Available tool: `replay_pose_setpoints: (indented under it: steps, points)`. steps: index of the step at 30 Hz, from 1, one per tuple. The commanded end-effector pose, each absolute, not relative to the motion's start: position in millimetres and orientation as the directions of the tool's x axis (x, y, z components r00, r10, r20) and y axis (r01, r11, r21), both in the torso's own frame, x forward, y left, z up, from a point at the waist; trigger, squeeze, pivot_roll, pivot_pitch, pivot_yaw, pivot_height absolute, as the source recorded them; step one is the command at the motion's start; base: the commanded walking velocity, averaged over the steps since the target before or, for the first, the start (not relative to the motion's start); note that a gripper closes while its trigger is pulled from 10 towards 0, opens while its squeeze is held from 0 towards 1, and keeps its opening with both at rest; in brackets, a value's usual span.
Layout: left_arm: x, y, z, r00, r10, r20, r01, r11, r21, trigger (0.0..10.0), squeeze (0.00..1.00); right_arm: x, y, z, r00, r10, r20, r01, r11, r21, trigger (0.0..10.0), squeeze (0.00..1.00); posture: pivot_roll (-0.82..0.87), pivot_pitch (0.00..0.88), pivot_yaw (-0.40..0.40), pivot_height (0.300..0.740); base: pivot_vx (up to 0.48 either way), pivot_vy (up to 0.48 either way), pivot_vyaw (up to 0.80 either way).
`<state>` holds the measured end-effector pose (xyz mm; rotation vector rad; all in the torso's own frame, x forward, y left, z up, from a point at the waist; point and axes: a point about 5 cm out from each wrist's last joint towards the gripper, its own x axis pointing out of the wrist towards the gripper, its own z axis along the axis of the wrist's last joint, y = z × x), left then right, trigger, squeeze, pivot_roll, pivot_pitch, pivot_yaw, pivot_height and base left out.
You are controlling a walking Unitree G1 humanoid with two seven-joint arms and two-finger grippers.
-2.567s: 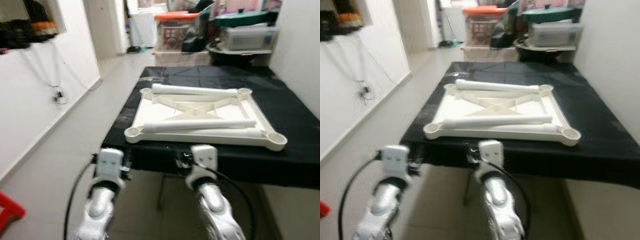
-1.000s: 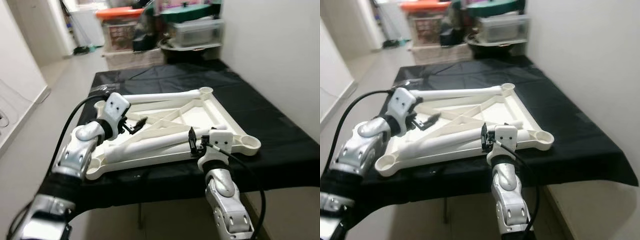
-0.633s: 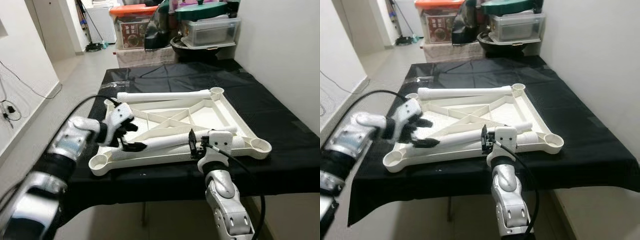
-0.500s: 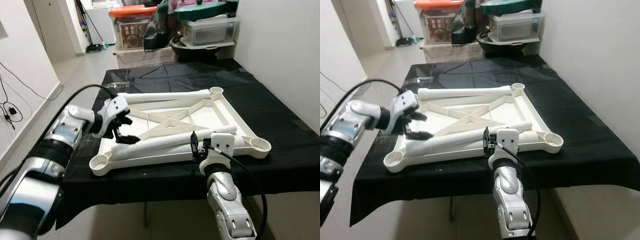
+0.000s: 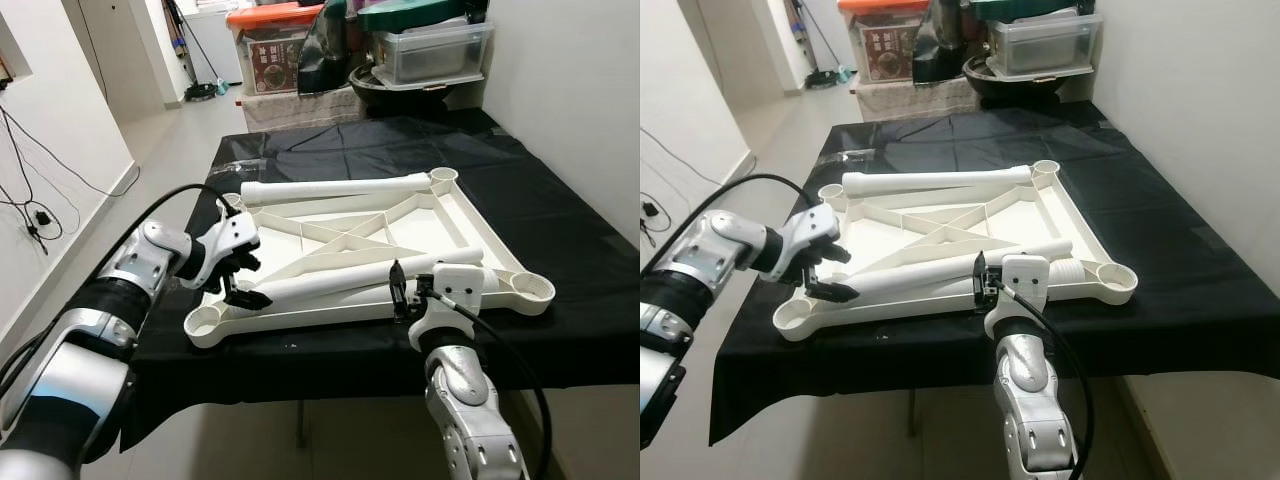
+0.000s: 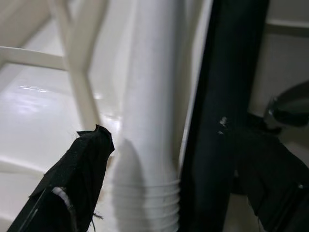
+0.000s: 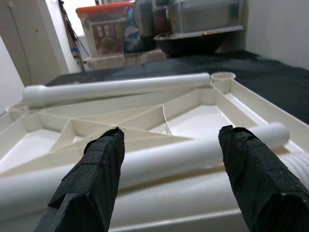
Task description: Building children table
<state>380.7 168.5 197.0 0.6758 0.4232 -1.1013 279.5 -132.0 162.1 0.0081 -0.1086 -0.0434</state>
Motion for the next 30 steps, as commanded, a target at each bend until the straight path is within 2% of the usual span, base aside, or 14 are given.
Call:
replay_pose_setpoints:
  steps: [1, 15, 24, 25, 30]
  points:
    - [380.0, 170.7, 189.8, 0.398, -0.646, -0.652, 0.917, 0.266, 0.297, 10.0, 0.0, 276.9, -132.3, 161.9, 0.995, -0.043, 0.094, 0.042, 0.999, 0.013, 10.0, 0.0, 0.04, 0.075, 0.101, 0.74, 0.0, 0.0, 0.0]
    - [384.8, 176.0, 181.2, 0.508, -0.581, -0.636, 0.86, 0.294, 0.417, 10.0, 0.0, 271.8, -136.6, 169.7, 0.995, -0.041, 0.093, 0.041, 0.999, 0.009, 10.0, 0.0, 0.02, 0.096, 0.1, 0.74, 0.0, 0.0, 0.0]
    - [383.9, 175.3, 176.5, 0.495, -0.583, -0.644, 0.867, 0.291, 0.404, 10.0, 0.0, 269.6, -139.0, 173.3, 0.994, -0.05, 0.094, 0.048, 0.999, 0.015, 10.0, 0.0, 0.02, 0.12, 0.101, 0.74, 0.0, 0.0, 0.0]
    - [383.5, 174.7, 175.7, 0.49, -0.587, -0.644, 0.871, 0.289, 0.398, 0.0, 0.0, 269.1, -139.9, 173.9, 0.994, -0.052, 0.094, 0.051, 0.999, 0.014, 10.0, 0.0, 0.02, 0.123, 0.101, 0.74, 0.0, 0.0, 0.0]
    - [382.3, 173.6, 172.4, 0.473, -0.593, -0.651, 0.88, 0.285, 0.38, 0.0, 0.0, 268.7, -143.2, 173.8, 0.994, -0.061, 0.088, 0.06, 0.998, 0.009, 10.0, 0.0, 0.02, 0.129, 0.101, 0.74, 0.0, 0.0, 0.0]
